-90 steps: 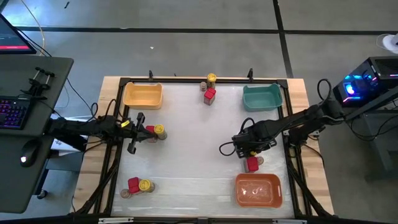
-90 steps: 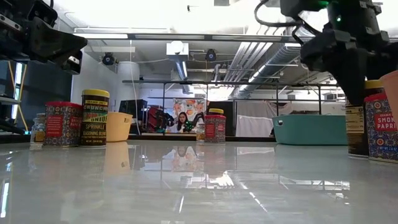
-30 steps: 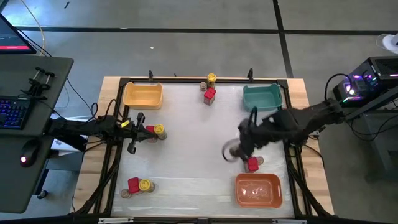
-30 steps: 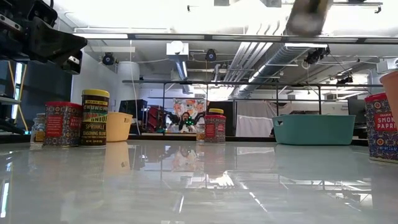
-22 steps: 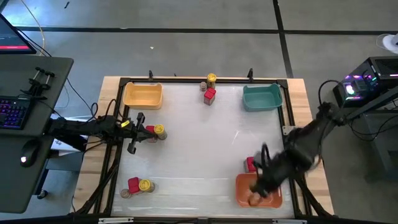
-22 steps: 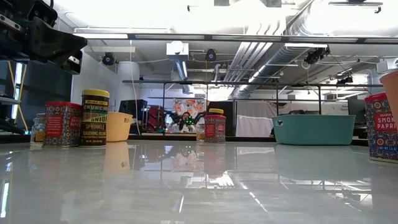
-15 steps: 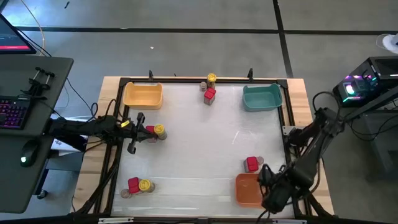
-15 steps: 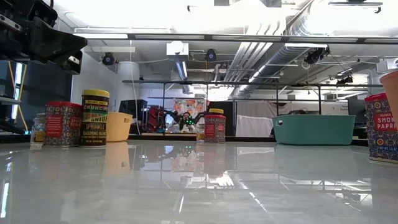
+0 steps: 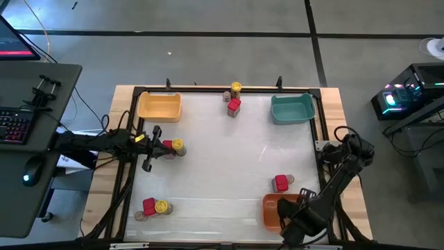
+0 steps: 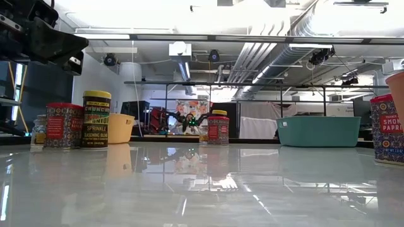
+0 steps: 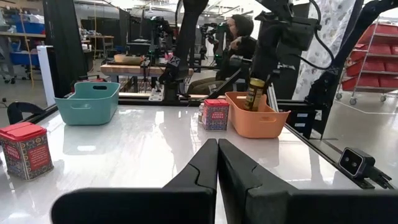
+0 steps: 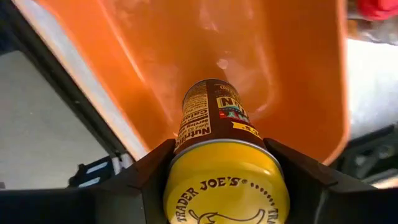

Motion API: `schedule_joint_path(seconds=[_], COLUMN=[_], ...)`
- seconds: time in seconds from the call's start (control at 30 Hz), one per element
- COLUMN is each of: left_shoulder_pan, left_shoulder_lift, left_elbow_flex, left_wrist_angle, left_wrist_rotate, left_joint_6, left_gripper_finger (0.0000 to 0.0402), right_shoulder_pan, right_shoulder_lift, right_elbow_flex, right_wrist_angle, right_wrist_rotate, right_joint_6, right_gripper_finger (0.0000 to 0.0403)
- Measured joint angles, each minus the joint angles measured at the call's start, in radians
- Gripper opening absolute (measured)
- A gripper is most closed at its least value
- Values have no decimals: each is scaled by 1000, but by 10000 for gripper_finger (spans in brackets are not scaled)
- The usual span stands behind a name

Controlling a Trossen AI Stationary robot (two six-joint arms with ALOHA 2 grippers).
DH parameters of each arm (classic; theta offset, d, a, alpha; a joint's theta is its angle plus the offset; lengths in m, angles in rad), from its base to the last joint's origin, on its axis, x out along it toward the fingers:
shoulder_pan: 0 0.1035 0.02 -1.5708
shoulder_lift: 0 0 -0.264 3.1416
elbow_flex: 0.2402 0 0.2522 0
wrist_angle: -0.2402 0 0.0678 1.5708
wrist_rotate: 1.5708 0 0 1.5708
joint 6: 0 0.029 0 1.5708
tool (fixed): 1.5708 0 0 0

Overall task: Sort spices by type
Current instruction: Put the middle right yellow seasoning bottle into the orange bin

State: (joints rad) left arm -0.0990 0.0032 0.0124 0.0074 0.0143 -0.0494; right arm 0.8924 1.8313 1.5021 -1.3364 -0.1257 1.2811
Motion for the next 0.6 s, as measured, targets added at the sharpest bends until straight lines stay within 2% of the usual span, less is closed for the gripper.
schedule_joint_path(seconds=[0.3,0.6], left_shoulder_pan=[0,0], left_shoulder_lift=[0,0], left_elbow_flex=[0,0], left_wrist_angle=[0,0], left_wrist_rotate=[0,0], left_joint_6=[0,0], left_gripper_finger=[0,0], right_shoulder_pan=[30,46], right_shoulder_lift=[0,2], right_elbow_flex=[-6,-13], right_wrist_angle=[-12,3], right_wrist_rotate=[51,62], right_joint_6=[-9,-92], right_gripper_finger=[227,231])
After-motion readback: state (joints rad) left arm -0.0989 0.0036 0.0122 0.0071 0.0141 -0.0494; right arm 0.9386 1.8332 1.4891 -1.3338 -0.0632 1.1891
